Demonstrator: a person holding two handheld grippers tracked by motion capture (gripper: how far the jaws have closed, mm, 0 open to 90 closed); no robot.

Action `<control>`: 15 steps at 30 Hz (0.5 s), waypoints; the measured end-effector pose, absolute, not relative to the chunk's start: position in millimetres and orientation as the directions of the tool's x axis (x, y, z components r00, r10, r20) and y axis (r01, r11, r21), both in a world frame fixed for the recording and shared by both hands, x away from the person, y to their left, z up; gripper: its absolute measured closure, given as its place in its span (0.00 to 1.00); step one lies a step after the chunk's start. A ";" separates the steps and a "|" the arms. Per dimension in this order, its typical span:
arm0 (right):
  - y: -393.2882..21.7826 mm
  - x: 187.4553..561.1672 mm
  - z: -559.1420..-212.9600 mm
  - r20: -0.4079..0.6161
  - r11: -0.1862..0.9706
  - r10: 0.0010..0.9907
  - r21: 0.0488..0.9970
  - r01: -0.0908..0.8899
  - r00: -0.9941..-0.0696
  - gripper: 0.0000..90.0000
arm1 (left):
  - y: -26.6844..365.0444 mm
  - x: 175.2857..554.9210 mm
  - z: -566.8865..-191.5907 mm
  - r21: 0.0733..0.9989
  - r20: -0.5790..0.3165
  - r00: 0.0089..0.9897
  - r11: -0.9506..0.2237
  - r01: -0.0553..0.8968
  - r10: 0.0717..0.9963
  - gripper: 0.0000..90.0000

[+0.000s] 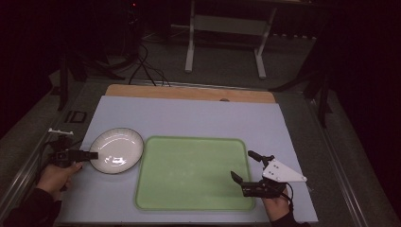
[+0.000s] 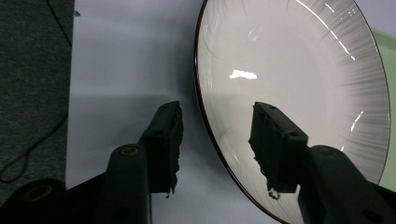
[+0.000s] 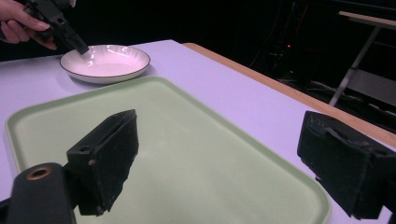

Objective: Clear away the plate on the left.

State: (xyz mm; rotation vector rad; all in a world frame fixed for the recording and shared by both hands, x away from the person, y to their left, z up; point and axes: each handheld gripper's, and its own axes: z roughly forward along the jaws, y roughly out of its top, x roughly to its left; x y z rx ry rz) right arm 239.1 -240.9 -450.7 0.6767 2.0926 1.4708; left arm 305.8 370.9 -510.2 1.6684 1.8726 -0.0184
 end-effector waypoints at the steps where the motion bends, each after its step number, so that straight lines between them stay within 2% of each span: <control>1: -240.9 239.1 -450.7 -0.109 0.297 0.645 0.948 0.116 -0.757 0.14 | 371.0 306.1 -511.5 0.379 -0.454 -0.014 0.207 0.902 0.891 0.60; 6: -240.6 239.4 -451.0 -0.110 0.297 0.643 0.948 0.115 -0.758 0.14 | 371.6 307.7 -514.0 0.365 -0.448 -0.027 0.211 0.907 0.893 0.71; 7: -240.5 239.4 -451.0 -0.111 0.298 0.643 0.948 0.114 -0.758 0.14 | 372.0 308.4 -514.9 0.356 -0.454 -0.043 0.226 0.907 0.890 0.76; 11: -240.7 239.7 -451.2 -0.111 0.298 0.643 0.948 0.115 -0.758 0.14 | 371.6 309.9 -517.9 0.345 -0.479 -0.038 0.228 0.911 0.877 0.84; 15: -240.8 239.6 -451.1 -0.110 0.297 0.642 0.948 0.114 -0.758 0.14 | 373.8 311.2 -518.6 0.334 -0.500 -0.067 0.264 0.905 0.863 0.86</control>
